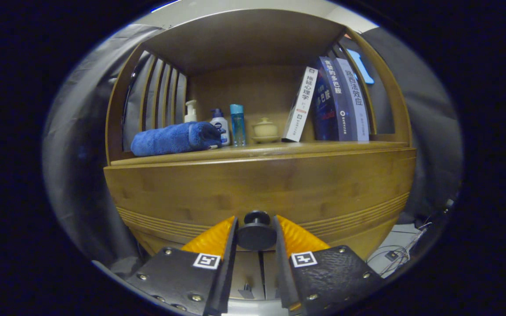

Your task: Pull open the drawer, take out the items inside it, and place them on the countertop above the cabinet.

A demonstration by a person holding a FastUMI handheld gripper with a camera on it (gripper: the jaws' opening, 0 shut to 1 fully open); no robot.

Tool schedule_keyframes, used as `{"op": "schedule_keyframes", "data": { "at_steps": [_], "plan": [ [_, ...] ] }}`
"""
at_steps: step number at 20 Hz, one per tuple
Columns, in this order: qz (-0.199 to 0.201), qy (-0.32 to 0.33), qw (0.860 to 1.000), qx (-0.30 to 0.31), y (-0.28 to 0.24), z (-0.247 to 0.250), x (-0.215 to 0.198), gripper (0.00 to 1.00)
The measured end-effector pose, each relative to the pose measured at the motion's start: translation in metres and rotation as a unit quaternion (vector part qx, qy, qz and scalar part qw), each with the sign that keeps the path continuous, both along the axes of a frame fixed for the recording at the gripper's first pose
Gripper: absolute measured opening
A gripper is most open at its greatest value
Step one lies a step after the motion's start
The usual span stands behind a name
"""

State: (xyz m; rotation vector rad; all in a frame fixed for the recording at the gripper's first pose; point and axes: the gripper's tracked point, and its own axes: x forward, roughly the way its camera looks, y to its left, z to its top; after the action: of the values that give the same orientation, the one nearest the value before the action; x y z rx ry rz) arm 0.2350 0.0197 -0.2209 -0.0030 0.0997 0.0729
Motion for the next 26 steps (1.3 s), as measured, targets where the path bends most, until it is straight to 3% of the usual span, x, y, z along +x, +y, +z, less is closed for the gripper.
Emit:
{"op": "schedule_keyframes", "data": {
  "at_steps": [2, 6, 7, 26],
  "plan": [
    [-0.011, 0.000, 1.000, 0.006, -0.002, -0.001, -0.001, 0.45],
    [0.006, 0.001, 1.000, 0.001, 0.000, -0.003, -0.011, 0.34],
    [0.002, -0.003, 1.000, -0.011, -0.003, -0.001, -0.015, 0.27],
    [-0.014, 0.027, 0.999, -0.020, -0.014, -0.011, -0.137, 0.27]
  ]
}}
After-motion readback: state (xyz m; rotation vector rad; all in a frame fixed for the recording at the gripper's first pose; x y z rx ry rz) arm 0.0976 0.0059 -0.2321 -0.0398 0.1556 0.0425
